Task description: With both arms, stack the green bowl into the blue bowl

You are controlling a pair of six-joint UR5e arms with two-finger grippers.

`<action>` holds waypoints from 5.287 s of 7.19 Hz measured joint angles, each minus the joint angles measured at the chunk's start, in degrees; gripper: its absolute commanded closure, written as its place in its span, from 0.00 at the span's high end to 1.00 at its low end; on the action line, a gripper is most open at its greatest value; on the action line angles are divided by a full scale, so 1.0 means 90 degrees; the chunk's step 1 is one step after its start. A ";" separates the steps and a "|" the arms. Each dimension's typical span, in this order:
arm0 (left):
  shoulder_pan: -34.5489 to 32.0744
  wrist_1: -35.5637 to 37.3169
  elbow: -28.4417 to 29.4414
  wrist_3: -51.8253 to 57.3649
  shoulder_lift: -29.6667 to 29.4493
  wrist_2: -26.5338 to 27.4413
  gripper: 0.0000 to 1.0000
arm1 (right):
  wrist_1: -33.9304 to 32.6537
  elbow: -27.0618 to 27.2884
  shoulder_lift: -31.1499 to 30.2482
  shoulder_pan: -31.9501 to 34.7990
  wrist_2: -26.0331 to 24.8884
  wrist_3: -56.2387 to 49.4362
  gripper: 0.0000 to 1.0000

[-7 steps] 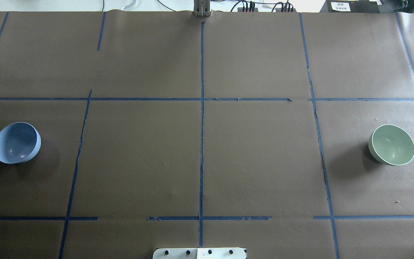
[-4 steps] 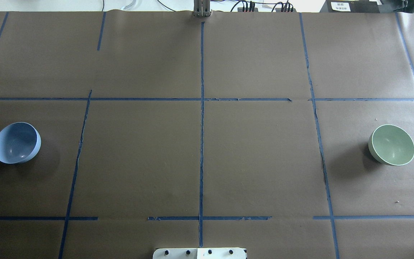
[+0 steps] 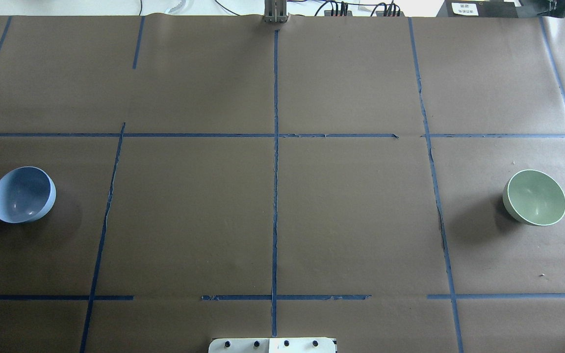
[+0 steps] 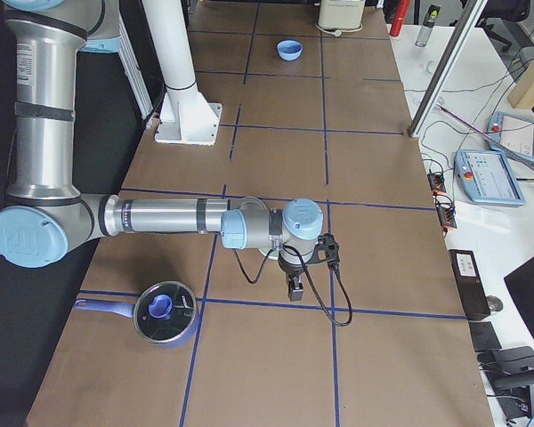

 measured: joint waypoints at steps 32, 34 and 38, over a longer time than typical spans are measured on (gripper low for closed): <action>0.5779 -0.0375 0.1113 -0.8664 -0.4638 0.2826 1.00 | 0.0187 0.0025 0.0040 -0.0373 0.0233 0.0254 1.00; 0.5029 0.0108 0.0228 -0.7495 -0.3910 0.2119 1.00 | 0.0219 0.0292 0.0107 -0.0382 0.0278 0.0669 1.00; 0.2348 0.1500 -0.0971 -0.2581 -0.1826 0.0671 1.00 | 0.0798 0.0897 -0.0280 -0.0699 0.0284 0.2223 1.00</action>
